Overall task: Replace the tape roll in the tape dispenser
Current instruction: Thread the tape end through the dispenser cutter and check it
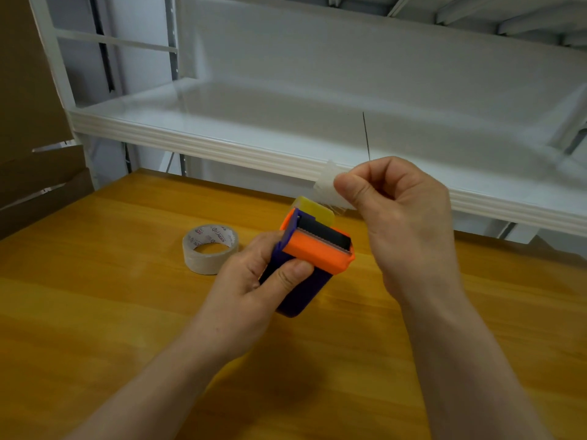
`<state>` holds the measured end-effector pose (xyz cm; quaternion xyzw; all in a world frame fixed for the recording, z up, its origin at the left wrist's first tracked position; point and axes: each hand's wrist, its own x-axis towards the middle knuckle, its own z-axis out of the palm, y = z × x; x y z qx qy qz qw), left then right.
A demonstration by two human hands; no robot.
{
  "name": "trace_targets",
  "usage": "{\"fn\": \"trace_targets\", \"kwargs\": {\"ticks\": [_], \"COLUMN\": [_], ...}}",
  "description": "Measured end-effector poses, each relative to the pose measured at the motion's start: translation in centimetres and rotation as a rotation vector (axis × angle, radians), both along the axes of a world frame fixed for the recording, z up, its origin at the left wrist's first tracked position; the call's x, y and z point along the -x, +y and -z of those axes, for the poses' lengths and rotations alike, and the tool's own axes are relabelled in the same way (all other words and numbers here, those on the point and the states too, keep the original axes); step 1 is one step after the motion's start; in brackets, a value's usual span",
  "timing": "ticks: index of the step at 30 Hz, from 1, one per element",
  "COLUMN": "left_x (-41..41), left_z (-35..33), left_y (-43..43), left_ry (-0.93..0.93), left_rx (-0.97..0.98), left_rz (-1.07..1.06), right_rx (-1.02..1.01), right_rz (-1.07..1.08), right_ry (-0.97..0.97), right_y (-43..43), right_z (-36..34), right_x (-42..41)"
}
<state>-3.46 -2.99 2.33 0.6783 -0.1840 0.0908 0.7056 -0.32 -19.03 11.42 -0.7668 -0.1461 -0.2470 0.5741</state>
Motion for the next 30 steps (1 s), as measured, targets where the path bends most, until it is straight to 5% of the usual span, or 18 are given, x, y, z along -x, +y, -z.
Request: {"fn": "trace_targets", "kwargs": {"ticks": [30], "left_x": [0.2], "left_z": [-0.5], "left_y": [0.1], "left_ry": [-0.042], "left_rx": [0.022], "left_rz": [0.002], "right_rx": [0.255], "right_rz": [0.016], "right_ry": [-0.017], "right_y": [-0.5], "right_z": [-1.0], "right_x": [1.4]}}
